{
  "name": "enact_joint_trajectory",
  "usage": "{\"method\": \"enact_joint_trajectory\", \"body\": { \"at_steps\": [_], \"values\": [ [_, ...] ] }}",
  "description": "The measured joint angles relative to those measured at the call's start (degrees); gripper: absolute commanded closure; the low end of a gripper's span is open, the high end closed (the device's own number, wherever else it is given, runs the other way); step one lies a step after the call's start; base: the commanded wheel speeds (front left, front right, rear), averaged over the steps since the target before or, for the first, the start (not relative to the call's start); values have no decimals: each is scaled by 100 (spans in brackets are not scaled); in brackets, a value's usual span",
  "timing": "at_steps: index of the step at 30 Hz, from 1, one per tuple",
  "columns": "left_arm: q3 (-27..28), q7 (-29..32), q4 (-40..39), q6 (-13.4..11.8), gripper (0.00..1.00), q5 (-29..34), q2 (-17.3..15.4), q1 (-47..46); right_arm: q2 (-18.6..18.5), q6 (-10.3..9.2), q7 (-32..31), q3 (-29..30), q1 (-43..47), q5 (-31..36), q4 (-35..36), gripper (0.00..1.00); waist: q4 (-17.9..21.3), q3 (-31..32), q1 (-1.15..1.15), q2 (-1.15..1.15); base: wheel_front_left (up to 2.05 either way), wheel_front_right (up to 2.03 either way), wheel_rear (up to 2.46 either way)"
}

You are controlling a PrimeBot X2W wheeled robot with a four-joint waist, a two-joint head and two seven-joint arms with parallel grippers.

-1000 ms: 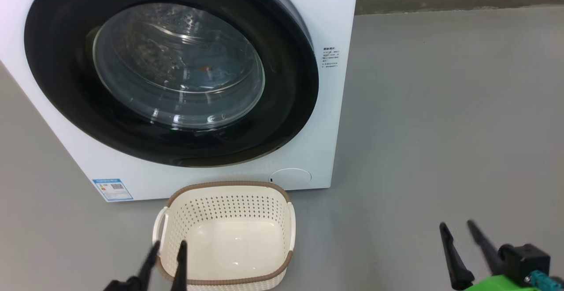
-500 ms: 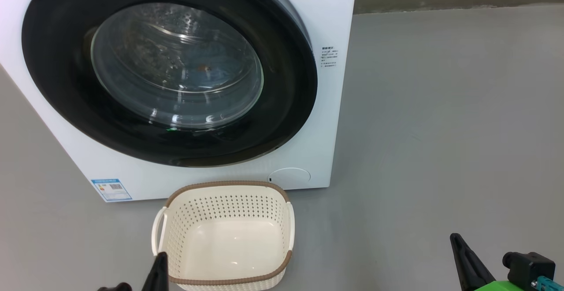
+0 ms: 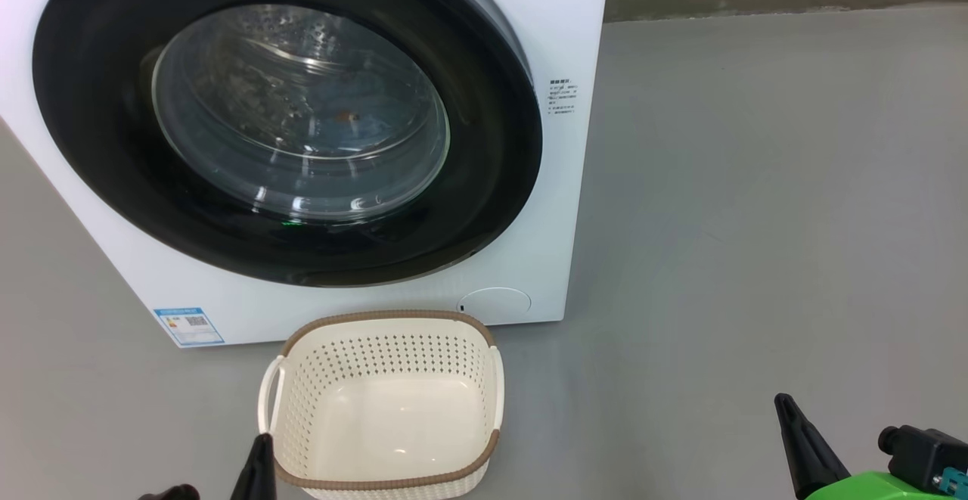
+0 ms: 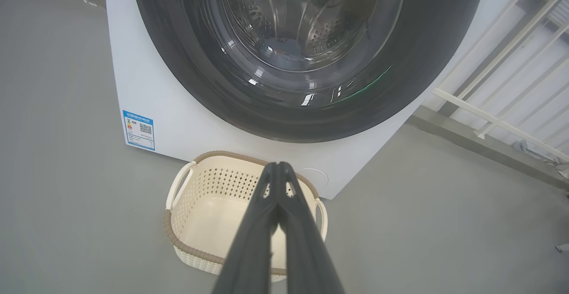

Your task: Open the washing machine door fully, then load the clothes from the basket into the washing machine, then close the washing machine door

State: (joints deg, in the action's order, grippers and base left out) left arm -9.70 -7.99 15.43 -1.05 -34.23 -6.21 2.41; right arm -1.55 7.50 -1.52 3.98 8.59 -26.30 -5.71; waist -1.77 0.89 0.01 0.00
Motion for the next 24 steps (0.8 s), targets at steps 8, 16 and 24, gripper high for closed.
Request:
{"method": "enact_joint_trajectory", "body": {
  "at_steps": [8,16,24],
  "values": [
    [109,102,0,57,100,-464,21,-18,-1,0,-49,19,-95,-558,-86,100,14,-9,0,0,0,0,0],
    [219,203,0,110,100,-884,59,-46,-4,-1,-70,32,-138,-1004,-155,100,27,-16,0,0,0,0,0],
    [331,327,0,177,100,-1350,92,-132,-7,-1,-103,59,-272,-1541,-226,100,41,-25,0,0,0,0,0]
  ]
}}
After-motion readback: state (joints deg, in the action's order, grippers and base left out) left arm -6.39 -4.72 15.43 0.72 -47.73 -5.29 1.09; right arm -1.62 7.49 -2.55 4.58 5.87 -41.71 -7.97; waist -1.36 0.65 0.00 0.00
